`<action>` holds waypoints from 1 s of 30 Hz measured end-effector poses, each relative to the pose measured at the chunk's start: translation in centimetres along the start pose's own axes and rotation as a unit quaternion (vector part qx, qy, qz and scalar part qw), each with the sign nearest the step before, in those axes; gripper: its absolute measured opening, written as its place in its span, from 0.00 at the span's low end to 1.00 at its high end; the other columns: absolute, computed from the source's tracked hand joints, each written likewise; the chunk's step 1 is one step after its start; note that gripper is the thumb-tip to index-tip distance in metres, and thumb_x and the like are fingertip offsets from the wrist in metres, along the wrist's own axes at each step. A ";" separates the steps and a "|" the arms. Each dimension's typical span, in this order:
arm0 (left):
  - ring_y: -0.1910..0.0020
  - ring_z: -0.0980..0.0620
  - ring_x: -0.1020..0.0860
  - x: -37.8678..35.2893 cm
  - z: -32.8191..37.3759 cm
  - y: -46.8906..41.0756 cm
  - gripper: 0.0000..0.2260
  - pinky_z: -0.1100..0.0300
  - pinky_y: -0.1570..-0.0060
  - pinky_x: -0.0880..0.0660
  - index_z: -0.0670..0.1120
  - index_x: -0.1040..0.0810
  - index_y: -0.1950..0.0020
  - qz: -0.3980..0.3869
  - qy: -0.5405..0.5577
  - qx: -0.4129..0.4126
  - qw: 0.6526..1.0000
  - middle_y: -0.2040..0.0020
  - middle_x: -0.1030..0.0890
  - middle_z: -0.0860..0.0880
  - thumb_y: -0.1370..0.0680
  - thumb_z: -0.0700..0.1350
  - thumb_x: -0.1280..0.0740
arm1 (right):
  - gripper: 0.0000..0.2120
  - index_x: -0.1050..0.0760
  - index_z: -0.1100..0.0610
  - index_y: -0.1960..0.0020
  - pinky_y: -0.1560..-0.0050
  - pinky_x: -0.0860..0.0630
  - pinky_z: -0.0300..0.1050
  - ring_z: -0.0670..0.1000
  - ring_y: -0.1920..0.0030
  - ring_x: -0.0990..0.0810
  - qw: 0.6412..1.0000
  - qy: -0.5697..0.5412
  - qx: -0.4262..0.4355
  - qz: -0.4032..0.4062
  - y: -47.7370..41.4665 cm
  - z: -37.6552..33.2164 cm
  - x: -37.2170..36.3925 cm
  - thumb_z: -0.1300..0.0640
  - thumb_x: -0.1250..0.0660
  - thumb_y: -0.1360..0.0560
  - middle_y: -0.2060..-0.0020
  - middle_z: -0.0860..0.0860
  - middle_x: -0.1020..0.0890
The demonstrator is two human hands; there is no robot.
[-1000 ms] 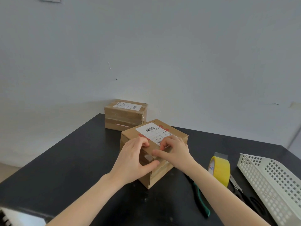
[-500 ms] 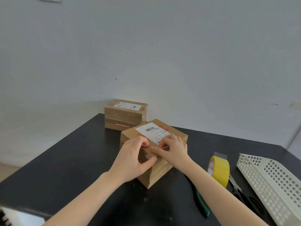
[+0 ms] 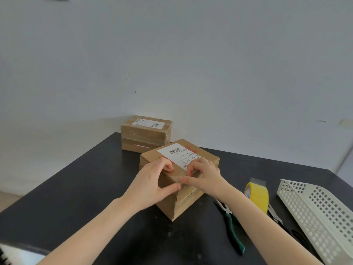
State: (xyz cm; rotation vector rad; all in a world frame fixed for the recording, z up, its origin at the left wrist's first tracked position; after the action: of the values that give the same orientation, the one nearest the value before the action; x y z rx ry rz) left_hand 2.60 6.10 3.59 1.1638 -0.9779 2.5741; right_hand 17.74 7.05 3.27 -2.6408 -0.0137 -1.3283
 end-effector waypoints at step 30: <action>0.40 0.67 0.28 0.0 -0.9 -0.2 0.30 0.71 0.41 0.34 0.60 0.32 0.38 -0.070 0.005 0.010 0.997 0.42 0.24 0.64 0.35 0.53 0.22 | 0.21 0.31 0.49 0.64 0.35 0.35 0.53 0.51 0.40 0.36 0.995 0.101 -0.016 -0.015 0.0 -1.6 -0.4 0.32 0.32 0.32 0.47 0.45 0.29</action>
State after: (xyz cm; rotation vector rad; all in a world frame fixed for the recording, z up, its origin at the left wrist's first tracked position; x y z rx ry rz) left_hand 2.11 6.81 3.30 1.1787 -0.8397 2.4821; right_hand 16.28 6.77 3.85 -2.5288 -0.0042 -1.6117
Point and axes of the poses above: each hand's wrist, its own y-axis away from the middle knuckle, its own x-axis out of the back of the hand, z = x × y, the point moved 10 cm from there along -y, towards the middle knuckle
